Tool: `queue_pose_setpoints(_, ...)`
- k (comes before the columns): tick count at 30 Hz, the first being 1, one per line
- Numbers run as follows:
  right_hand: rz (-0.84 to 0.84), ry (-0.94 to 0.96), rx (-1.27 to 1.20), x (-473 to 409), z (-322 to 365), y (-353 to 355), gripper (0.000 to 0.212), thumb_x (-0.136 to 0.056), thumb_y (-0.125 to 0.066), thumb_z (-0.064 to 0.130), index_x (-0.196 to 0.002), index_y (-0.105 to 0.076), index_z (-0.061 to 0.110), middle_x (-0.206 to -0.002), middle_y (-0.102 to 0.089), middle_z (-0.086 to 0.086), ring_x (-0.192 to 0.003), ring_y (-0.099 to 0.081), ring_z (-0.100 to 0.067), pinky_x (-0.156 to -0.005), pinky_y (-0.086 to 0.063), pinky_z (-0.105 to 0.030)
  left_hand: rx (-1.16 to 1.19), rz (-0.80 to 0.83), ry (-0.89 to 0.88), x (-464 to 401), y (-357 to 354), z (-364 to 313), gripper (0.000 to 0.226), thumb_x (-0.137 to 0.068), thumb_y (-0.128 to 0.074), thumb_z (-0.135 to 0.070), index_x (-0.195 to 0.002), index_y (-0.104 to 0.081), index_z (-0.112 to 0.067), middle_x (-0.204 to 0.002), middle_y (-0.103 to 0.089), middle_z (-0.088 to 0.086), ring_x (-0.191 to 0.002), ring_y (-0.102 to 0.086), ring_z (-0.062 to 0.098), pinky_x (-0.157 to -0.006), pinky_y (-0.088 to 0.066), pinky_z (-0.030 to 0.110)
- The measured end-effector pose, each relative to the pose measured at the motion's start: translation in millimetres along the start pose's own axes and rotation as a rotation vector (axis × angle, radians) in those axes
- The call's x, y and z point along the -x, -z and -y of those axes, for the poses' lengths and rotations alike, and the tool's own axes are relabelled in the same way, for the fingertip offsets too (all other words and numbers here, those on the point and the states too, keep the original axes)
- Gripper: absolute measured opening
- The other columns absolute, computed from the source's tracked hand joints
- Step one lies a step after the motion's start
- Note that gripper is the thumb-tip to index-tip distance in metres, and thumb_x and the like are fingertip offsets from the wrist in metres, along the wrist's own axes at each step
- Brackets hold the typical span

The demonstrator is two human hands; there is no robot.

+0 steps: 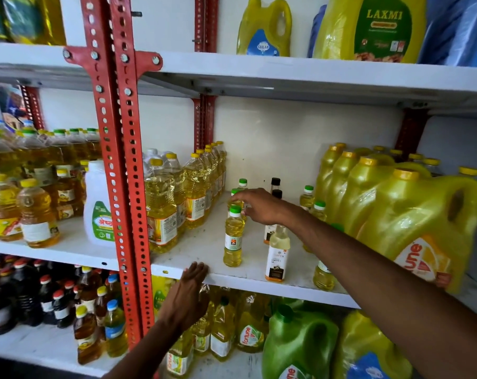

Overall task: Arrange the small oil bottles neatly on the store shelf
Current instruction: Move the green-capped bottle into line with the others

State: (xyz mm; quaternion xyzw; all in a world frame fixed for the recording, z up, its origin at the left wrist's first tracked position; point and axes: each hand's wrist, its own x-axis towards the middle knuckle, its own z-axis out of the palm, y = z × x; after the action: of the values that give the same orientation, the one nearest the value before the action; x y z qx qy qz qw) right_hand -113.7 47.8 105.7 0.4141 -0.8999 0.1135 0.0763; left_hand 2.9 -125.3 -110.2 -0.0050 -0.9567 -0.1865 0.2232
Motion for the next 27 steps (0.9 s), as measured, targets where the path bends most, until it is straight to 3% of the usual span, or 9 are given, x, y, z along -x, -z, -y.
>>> queue_pose_setpoints(3,0.013,-0.022,-0.050,-13,1,-4,0.035,-0.087,-0.055,-0.002,-0.119,-0.064,0.009,-0.129,-0.064,-0.012,-0.116,-0.059,-0.024,-0.086,-0.035,-0.018,0.010,-0.005,0.011,-2,-2,1,0.065,-0.090,-0.056,-0.028,-0.147,-0.029,-0.012,-0.157,-0.028,0.006,-0.147,-0.017,0.017,-0.119,-0.015,0.030)
queue_pose_setpoints(8,0.028,-0.050,-0.087,-22,2,-6,0.026,-0.088,-0.061,0.012,-0.113,-0.067,0.007,-0.119,-0.069,-0.013,-0.111,-0.062,-0.024,-0.088,-0.043,-0.025,0.025,-0.023,0.014,-4,-4,0,0.067,-0.090,-0.058,-0.029,-0.147,-0.028,-0.011,-0.157,-0.027,0.005,-0.147,-0.016,0.017,-0.115,-0.011,0.026)
queue_pose_setpoints(12,0.000,-0.091,-0.085,-24,6,-9,0.031,-0.089,-0.062,0.024,-0.112,-0.065,0.003,-0.115,-0.068,-0.016,-0.108,-0.062,-0.026,-0.083,-0.041,-0.024,0.030,-0.025,0.010,-5,-4,3,0.067,-0.089,-0.058,-0.029,-0.147,-0.028,-0.013,-0.157,-0.028,0.004,-0.147,-0.017,0.016,-0.116,-0.012,0.026)
queue_pose_setpoints(17,0.042,-0.104,-0.075,-25,9,-9,0.049,-0.085,-0.067,0.032,-0.126,-0.057,0.008,-0.124,-0.066,-0.016,-0.115,-0.060,-0.028,-0.093,-0.045,-0.028,0.038,-0.034,0.012,-5,-4,0,0.068,-0.089,-0.059,-0.034,-0.147,-0.028,-0.014,-0.158,-0.027,0.003,-0.147,-0.016,0.015,-0.115,-0.009,0.024)
queue_pose_setpoints(27,0.035,-0.076,-0.081,-20,15,-10,0.034,-0.078,-0.075,0.019,-0.110,-0.069,0.008,-0.118,-0.067,-0.012,-0.112,-0.060,-0.024,-0.082,-0.041,-0.023,0.017,-0.020,0.006,-3,1,-3,0.069,-0.091,-0.056,-0.037,-0.148,-0.024,-0.014,-0.158,-0.025,0.003,-0.147,-0.015,0.016,-0.113,-0.007,0.025)
